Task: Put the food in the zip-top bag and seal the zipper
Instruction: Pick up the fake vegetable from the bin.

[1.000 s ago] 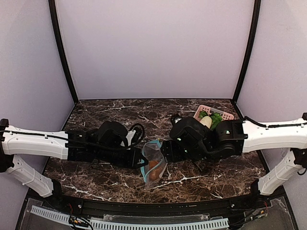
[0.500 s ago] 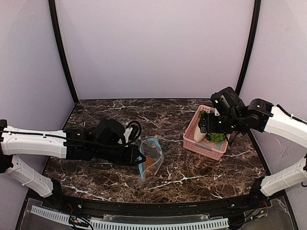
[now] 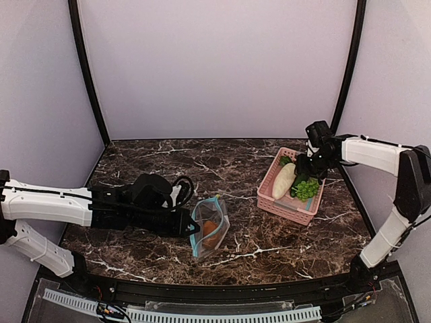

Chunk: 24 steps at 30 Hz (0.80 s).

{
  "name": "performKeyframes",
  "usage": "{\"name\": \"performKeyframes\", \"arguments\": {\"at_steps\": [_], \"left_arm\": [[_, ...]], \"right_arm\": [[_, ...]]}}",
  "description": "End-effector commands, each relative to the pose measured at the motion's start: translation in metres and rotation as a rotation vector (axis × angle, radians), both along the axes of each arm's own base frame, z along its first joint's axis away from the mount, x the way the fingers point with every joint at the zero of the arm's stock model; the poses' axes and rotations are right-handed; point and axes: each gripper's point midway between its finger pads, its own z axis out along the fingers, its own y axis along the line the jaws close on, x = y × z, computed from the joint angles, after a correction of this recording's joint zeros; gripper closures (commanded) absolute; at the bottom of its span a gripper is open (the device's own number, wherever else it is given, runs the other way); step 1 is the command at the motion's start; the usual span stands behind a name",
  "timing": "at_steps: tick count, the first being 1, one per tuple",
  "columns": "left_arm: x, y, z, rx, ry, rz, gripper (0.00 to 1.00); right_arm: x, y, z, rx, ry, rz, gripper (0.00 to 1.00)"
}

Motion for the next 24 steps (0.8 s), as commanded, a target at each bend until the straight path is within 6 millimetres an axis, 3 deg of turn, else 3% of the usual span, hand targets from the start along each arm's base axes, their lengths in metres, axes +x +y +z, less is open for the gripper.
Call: {"name": "performKeyframes", "arguments": {"at_steps": [1,14,24], "left_arm": [[-0.001,0.006,0.002,-0.014,0.008,0.013,0.99],[0.004,0.006,0.003,-0.013,0.018,0.014,0.99],[0.006,0.002,0.005,-0.024,0.03,0.017,0.99]], "right_arm": [[0.031,-0.008,-0.001,0.058,-0.04,-0.011,0.41],[0.068,-0.031,-0.047,0.08,0.015,-0.082,0.48],[0.076,-0.038,-0.088,0.06,0.089,-0.151,0.48]]}}
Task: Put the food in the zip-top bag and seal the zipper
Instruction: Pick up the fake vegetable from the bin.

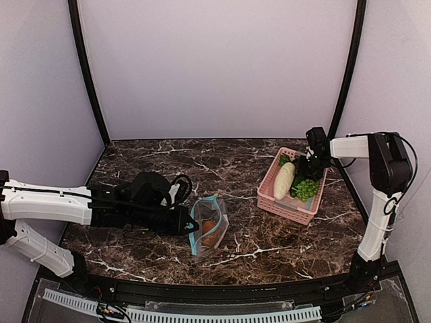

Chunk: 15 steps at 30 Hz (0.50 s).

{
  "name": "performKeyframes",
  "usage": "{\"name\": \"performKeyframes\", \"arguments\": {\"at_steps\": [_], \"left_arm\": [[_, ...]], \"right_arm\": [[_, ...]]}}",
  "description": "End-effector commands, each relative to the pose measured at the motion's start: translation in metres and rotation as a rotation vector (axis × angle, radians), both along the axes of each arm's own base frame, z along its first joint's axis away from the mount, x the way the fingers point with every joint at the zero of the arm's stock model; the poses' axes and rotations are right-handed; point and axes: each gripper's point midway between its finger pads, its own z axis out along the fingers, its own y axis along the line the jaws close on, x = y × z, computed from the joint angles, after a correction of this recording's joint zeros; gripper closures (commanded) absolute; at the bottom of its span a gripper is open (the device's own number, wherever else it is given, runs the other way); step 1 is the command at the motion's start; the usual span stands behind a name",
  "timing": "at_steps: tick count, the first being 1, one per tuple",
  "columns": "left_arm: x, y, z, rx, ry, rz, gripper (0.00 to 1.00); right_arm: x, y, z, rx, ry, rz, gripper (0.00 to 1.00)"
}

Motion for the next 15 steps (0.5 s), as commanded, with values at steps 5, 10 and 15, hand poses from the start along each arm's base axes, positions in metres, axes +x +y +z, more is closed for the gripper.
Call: {"name": "performKeyframes", "arguments": {"at_steps": [5,10,15], "left_arm": [[0.003,0.0,0.005,-0.006,0.008,0.01,0.99],[0.003,0.0,0.007,-0.01,0.007,0.013,0.99],[0.004,-0.001,0.011,-0.022,0.003,0.013,0.99]], "right_arm": [[0.009,-0.005,-0.011,0.001,0.0,-0.056,0.63],[0.01,-0.005,0.013,0.007,-0.056,-0.056,0.76],[0.008,-0.007,0.05,0.018,-0.137,-0.063,0.82]]}}
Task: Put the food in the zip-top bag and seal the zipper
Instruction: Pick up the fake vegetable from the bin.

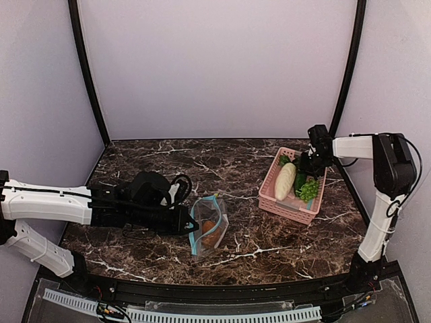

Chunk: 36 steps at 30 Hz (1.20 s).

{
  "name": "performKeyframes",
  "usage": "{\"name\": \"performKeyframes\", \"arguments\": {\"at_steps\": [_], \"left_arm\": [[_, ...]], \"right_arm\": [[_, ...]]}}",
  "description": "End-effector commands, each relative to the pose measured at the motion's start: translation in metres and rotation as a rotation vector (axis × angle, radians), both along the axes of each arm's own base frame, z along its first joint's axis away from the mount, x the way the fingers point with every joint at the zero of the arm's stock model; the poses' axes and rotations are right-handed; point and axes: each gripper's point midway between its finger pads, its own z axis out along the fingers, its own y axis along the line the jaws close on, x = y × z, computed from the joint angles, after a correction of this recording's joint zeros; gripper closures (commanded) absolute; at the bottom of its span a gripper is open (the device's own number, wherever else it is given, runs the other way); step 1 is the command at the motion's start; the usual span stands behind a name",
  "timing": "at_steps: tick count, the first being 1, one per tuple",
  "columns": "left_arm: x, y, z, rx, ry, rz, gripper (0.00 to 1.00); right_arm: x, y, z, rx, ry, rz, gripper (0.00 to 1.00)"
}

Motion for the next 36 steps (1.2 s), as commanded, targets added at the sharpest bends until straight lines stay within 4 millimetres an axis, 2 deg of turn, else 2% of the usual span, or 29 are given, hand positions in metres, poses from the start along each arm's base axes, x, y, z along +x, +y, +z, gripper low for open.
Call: {"name": "performKeyframes", "arguments": {"at_steps": [1,10,12,14,18,21,27,28,32,36], "left_arm": [[0.002,-0.002,0.012,-0.024,0.0,0.005,0.99],[0.004,0.001,0.021,-0.043,-0.012,0.007,0.99],[0.004,0.001,0.023,-0.049,-0.015,0.005,0.99],[0.004,0.0,0.027,-0.064,-0.017,0.001,0.99],[0.0,-0.004,0.032,-0.091,-0.015,-0.028,0.99],[-0.004,-0.008,0.037,-0.11,-0.016,-0.072,0.99],[-0.015,-0.016,0.043,-0.117,-0.017,-0.184,0.99],[-0.022,-0.02,0.046,-0.128,-0.021,-0.237,0.99],[-0.03,-0.026,0.045,-0.138,0.0,-0.306,0.99],[-0.031,-0.026,0.03,-0.089,0.036,-0.317,0.99]], "right_arm": [[0.0,-0.006,0.046,0.005,-0.115,-0.023,0.82],[-0.016,0.003,0.119,0.062,-0.283,0.047,0.82],[-0.023,0.011,0.138,0.095,-0.329,0.099,0.82],[-0.034,0.02,0.162,0.125,-0.393,0.154,0.82],[-0.063,0.041,0.194,0.176,-0.472,0.253,0.82],[-0.089,0.067,0.214,0.218,-0.52,0.342,0.82],[-0.154,0.135,0.247,0.361,-0.619,0.53,0.81],[-0.175,0.158,0.257,0.414,-0.657,0.582,0.81],[-0.204,0.197,0.268,0.468,-0.727,0.662,0.81],[-0.23,0.233,0.276,0.48,-0.807,0.727,0.82]]}}
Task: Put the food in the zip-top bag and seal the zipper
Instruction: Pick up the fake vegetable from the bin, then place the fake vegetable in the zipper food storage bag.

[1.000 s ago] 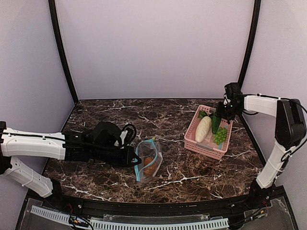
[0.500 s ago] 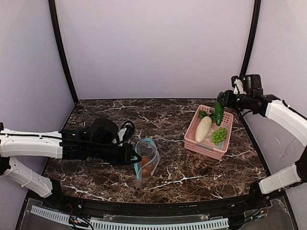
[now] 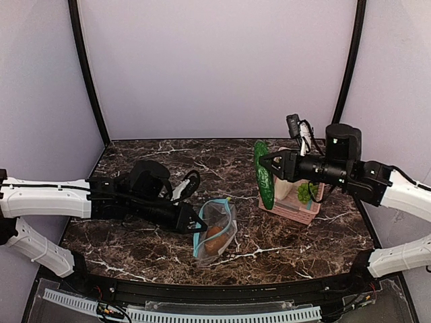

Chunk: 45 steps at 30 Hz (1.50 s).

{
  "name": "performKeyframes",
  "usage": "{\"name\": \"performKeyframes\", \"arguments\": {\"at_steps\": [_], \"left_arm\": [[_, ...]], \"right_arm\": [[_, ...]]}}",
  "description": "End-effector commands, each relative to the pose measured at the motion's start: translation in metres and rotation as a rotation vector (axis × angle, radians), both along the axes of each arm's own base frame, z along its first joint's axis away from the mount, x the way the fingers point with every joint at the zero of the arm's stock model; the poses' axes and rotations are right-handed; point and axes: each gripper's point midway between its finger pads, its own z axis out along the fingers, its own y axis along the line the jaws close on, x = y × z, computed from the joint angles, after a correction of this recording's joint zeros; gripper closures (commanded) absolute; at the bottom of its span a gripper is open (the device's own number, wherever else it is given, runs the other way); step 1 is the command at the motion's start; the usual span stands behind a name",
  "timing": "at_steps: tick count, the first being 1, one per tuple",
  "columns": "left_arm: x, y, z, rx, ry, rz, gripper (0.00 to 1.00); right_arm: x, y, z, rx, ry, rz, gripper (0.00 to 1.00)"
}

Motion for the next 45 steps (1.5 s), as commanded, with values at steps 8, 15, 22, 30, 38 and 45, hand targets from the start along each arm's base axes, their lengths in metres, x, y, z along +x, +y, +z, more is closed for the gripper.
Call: {"name": "performKeyframes", "arguments": {"at_steps": [8,15,22,30,38,45], "left_arm": [[-0.005,-0.009,-0.006,0.018,0.017,-0.08,0.99],[-0.005,-0.011,-0.003,0.005,0.025,-0.075,0.99],[-0.006,-0.008,-0.004,0.006,0.033,-0.068,0.99],[-0.005,-0.004,0.003,-0.01,0.012,-0.052,0.99],[-0.009,-0.001,0.006,-0.039,0.013,-0.054,0.99],[-0.009,0.002,0.011,-0.046,0.006,-0.057,0.99]], "right_arm": [[-0.053,0.082,0.039,0.125,-0.284,0.064,0.83],[-0.061,0.107,0.026,0.111,-0.367,0.033,0.84],[-0.065,0.122,0.009,0.07,-0.437,0.025,0.85],[-0.077,0.118,-0.033,-0.06,-0.429,0.05,0.89],[-0.087,0.111,-0.059,-0.162,-0.427,0.082,0.88],[-0.1,0.116,-0.074,-0.27,-0.445,0.15,0.73]]}}
